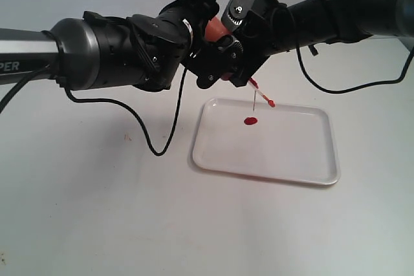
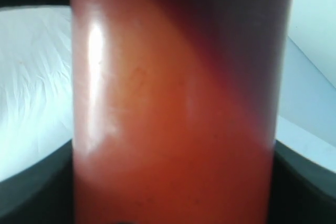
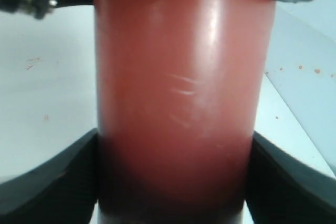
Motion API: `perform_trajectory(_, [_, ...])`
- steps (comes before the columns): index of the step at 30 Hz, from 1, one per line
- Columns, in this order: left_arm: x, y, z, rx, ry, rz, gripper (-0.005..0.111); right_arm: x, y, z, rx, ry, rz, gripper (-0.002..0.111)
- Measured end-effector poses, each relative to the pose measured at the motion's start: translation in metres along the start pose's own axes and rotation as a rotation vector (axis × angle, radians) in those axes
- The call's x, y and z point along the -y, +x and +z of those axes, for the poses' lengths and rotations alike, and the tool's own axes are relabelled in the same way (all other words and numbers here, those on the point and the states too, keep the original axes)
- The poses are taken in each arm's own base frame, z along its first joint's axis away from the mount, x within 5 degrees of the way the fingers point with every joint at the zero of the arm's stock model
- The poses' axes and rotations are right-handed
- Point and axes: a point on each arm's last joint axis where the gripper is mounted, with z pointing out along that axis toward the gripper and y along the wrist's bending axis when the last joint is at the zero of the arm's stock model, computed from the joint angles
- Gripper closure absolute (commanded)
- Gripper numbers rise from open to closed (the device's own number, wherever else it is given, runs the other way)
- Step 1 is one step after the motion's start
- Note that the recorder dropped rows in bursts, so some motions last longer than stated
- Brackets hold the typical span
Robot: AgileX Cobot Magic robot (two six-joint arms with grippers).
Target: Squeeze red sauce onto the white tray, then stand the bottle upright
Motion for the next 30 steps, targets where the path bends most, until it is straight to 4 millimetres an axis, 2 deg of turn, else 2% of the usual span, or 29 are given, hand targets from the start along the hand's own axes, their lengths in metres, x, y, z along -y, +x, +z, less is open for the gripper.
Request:
perform_trajectory(3, [0.000,0.000,0.000,0.000,0.000,0.000,0.107,0.000,0.000,0.000,-0.001,0.000,0.014,0.050])
perform_trajectory(5, [0.000,0.000,0.000,0.000,0.000,0.000,0.107,0.000,0.000,0.000,-0.003,-0.001,0.030,0.019])
perform_trajectory(6, [0.000,0.000,0.000,0.000,0.000,0.002,0.107,0.000,0.000,0.000,-0.005,0.005,0.042,0.008])
perform_trajectory(7, [0.000,0.000,0.000,0.002,-0.001,0.002,0.107,0.002,0.001,0.000,-0.009,0.020,0.048,0.003])
perform_trajectory(14, [0.000,0.000,0.000,0.001,-0.002,0.005,0.107,0.004,0.002,-0.001,-0.025,0.044,0.061,0.003])
perform_trajectory(19, [0.001,0.000,0.000,-0.002,0.006,-0.008,0.107,0.007,-0.005,-0.015,-0.029,0.054,0.019,0.003])
perform_trajectory(25, [0.007,0.002,0.001,-0.016,0.067,-0.111,0.107,0.019,-0.019,-0.050,-0.022,0.125,0.029,0.003])
perform_trajectory(30, [0.010,0.000,0.002,-0.013,0.086,-0.263,0.107,0.032,-0.031,-0.089,0.030,0.198,0.109,0.003])
